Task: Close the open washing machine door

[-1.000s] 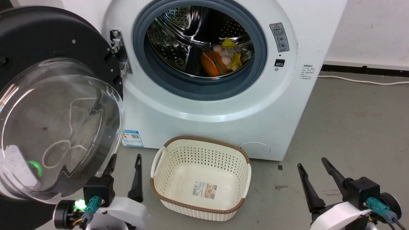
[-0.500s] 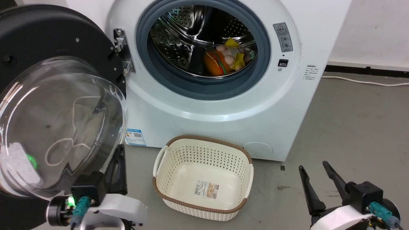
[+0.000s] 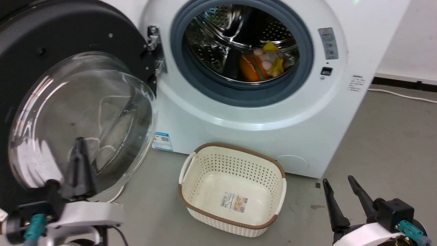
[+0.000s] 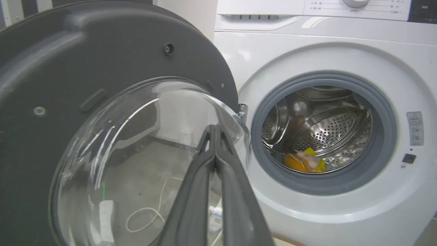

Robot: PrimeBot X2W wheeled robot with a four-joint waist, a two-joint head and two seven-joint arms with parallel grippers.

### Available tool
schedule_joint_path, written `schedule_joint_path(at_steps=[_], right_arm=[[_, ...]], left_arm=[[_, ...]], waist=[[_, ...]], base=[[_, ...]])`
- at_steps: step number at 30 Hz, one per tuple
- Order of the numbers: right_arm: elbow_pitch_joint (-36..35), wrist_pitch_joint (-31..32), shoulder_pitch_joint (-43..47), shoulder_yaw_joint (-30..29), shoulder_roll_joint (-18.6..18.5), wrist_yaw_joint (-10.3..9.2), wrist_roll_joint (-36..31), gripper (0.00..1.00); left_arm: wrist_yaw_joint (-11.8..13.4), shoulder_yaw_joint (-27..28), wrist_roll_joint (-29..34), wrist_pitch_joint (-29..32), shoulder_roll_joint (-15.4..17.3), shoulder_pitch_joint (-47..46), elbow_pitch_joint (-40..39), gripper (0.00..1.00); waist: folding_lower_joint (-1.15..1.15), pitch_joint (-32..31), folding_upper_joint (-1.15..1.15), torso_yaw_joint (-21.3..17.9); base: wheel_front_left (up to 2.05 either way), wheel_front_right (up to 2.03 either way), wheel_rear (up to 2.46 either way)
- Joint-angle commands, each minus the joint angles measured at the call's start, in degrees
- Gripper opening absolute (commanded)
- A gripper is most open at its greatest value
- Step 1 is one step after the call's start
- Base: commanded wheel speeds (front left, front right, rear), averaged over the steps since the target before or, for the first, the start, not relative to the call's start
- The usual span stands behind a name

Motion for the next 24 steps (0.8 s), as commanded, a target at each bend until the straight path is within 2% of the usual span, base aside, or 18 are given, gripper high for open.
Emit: schedule_joint_path(at_steps=[1, 3, 4, 7, 13, 15, 16, 24], right_arm=[[0.2, -0.6, 0.9, 0.1, 0.0, 0.03, 0.9, 1.0], [0.5, -1.0, 1.0, 0.1, 0.0, 0.03, 1.3, 1.0], [0.8, -1.4, 1.1, 0.0, 0.0, 0.03, 1.9, 1.0], [1.0, -1.8, 1.2, 0.0, 0.0, 0.03, 2.3, 1.0], [1.3, -2.5, 1.4, -0.2, 0.0, 0.03, 2.9, 1.0], [1.3, -2.7, 1.3, -0.3, 0.0, 0.03, 3.0, 1.0], [1.0, -2.7, 1.1, -0.5, 0.0, 0.04, 2.8, 1.0], [-1.4, -1.4, 0.6, -1.7, 0.0, 0.04, 1.8, 1.0]], left_arm=[[0.5, 1.0, -0.6, -0.5, 0.0, -0.9, -0.8, 0.0], [1.1, 4.1, -1.5, -0.8, 0.0, -1.3, -1.6, 0.0], [2.1, 8.9, -2.8, -1.3, 0.0, -2.1, -2.5, 0.0], [2.4, 13.4, -3.9, -1.7, 0.0, -3.0, -2.7, 0.0], [0.8, 21.3, -6.2, -2.4, 0.8, -5.7, 0.6, 0.0], [0.5, 23.0, -7.0, -2.6, 1.8, -6.7, 2.9, 0.0], [0.3, 24.8, -7.8, -2.9, 3.9, -8.0, 6.7, 0.0], [1.2, 28.1, -9.2, 0.2, 10.3, -10.3, 14.2, 0.0]], waist=[[0.0, 0.1, 0.0, 0.8], [0.0, 0.2, 0.0, 2.1], [0.0, 0.5, 0.0, 4.0], [0.0, 0.7, 0.0, 5.2], [0.0, 1.6, 0.0, 7.2], [0.0, 2.1, 0.0, 7.7], [0.0, 3.3, 0.0, 8.2], [0.0, 7.9, 0.0, 8.8]], base=[[0.0, 0.0, 0.0], [0.0, 0.0, 0.0], [0.0, 0.0, 0.0], [0.0, 0.0, 0.0], [0.0, 0.0, 0.0], [0.0, 0.0, 0.0], [0.0, 0.0, 0.0], [0.0, 0.0, 0.0]])
